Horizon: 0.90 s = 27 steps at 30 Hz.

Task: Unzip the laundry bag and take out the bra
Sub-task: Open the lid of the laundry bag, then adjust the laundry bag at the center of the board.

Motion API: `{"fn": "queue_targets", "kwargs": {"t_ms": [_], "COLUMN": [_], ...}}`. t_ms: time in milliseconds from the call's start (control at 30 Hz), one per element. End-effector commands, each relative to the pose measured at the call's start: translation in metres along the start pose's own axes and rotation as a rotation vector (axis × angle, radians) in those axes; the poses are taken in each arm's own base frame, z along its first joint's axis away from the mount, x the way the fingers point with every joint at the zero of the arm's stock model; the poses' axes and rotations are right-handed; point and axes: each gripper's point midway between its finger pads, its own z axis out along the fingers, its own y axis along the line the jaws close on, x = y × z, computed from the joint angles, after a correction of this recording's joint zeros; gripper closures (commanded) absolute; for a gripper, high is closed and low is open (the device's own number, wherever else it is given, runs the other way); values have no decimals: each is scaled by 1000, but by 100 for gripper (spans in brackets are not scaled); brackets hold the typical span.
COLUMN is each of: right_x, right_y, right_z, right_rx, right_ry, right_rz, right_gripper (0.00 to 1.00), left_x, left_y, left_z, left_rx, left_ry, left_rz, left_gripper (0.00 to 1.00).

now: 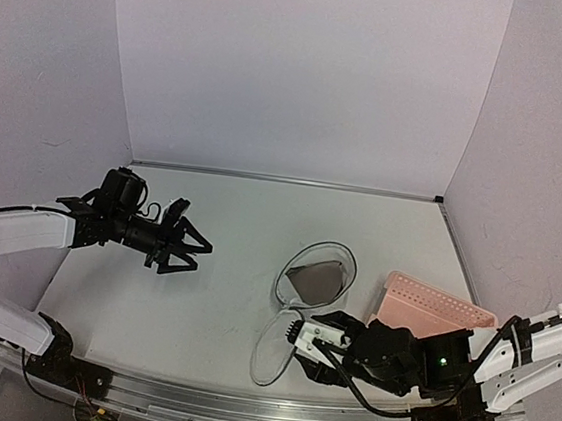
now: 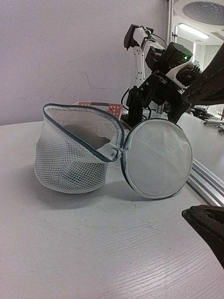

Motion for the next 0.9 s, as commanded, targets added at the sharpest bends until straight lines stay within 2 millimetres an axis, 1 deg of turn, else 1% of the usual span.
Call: {"fn": "queue_targets", "kwargs": {"t_ms": [0,133,267,433,533,667,767,867], "right_x": [-1,2,2,-8,-14,-22,-20,-12], "right_y": [-3,-11,-30,-72,-98,-127,-145,-163], "right_z": [-12,-19,-26,-25,-20,-12,-2,8], "right_rx": [-54,-55,-27,52,85,131,167,181], "right_ry": [78,119,148,192,236,296,341,384], "right_rz": [71,130,221,374,433,476,499,569], "right_gripper": [27,26,26,25,25,24,24,24], "left_x": [-7,-8,-8,-7,-4,5,14,26], "left_y": [-19,-18,-16,-7,-1,8,15,21], "left_z": [1,2,3,7,12,26,40,56], "left_rx": [55,54,50,31,11,-22,-46,-72], "left_ry": [-3,-1,-1,4,11,34,60,95], "left_rz": [80,80,81,74,71,63,54,52], "left_gripper": [26,26,26,26,26,26,25,25]}}
